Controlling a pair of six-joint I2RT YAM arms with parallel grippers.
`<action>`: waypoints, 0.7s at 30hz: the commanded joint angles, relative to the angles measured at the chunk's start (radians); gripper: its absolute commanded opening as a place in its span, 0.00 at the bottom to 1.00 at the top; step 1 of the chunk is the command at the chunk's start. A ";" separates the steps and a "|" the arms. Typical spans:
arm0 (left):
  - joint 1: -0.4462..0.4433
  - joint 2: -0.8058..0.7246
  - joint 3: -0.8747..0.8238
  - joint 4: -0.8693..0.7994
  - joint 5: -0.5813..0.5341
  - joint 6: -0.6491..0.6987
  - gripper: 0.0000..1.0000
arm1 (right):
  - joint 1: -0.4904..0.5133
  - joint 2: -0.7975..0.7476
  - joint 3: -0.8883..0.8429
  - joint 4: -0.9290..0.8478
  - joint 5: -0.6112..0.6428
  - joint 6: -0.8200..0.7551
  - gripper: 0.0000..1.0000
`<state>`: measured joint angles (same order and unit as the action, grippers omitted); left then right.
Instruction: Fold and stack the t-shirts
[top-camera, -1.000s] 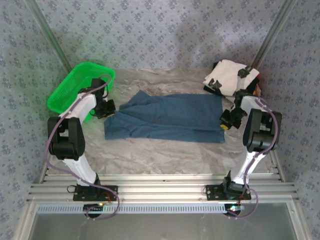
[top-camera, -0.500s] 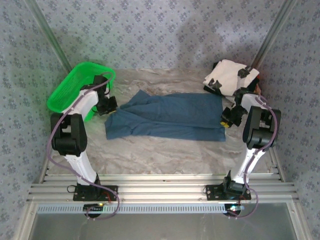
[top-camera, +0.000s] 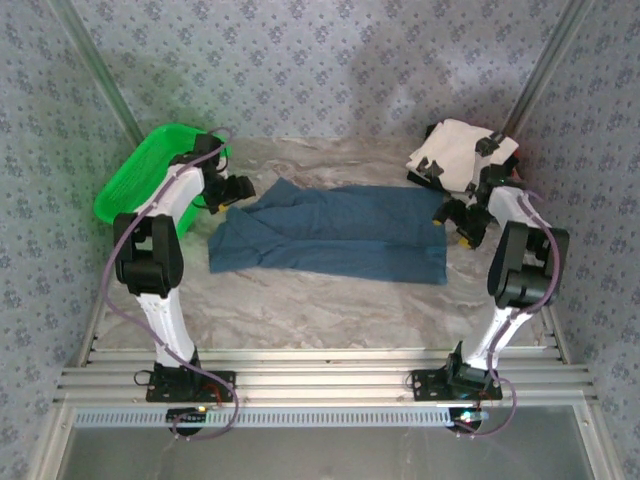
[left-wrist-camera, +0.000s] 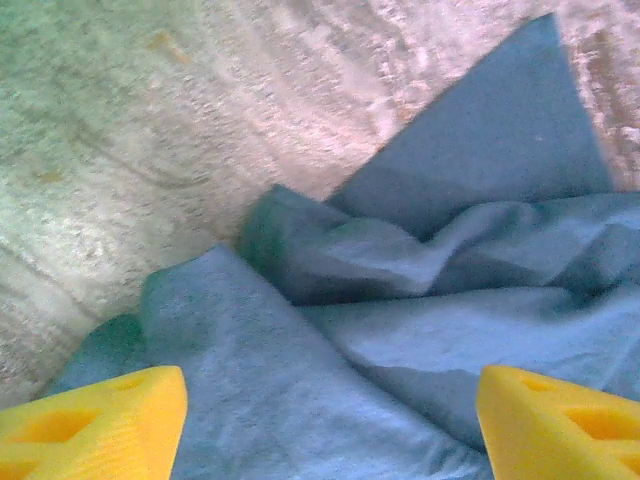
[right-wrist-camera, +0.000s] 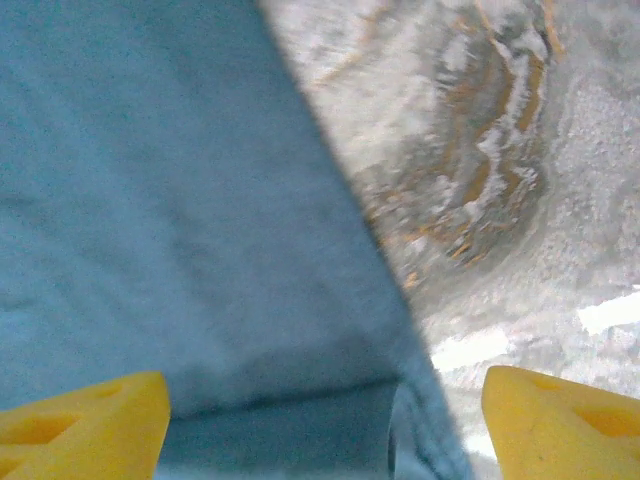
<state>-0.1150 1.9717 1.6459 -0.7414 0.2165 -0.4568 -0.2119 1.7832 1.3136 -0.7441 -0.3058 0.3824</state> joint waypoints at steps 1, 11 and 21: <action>0.016 -0.108 0.007 -0.023 0.067 -0.072 0.80 | 0.033 -0.159 -0.038 -0.011 -0.069 -0.056 0.86; 0.101 -0.519 -0.575 -0.021 0.072 -0.242 0.98 | 0.205 -0.408 -0.273 0.001 -0.180 0.012 1.00; 0.138 -0.434 -0.716 0.134 -0.012 -0.273 0.55 | 0.344 -0.162 -0.262 0.114 -0.150 0.087 0.91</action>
<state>0.0116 1.5146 0.9279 -0.6788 0.2512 -0.7181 0.1131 1.5631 1.0119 -0.6342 -0.4858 0.4484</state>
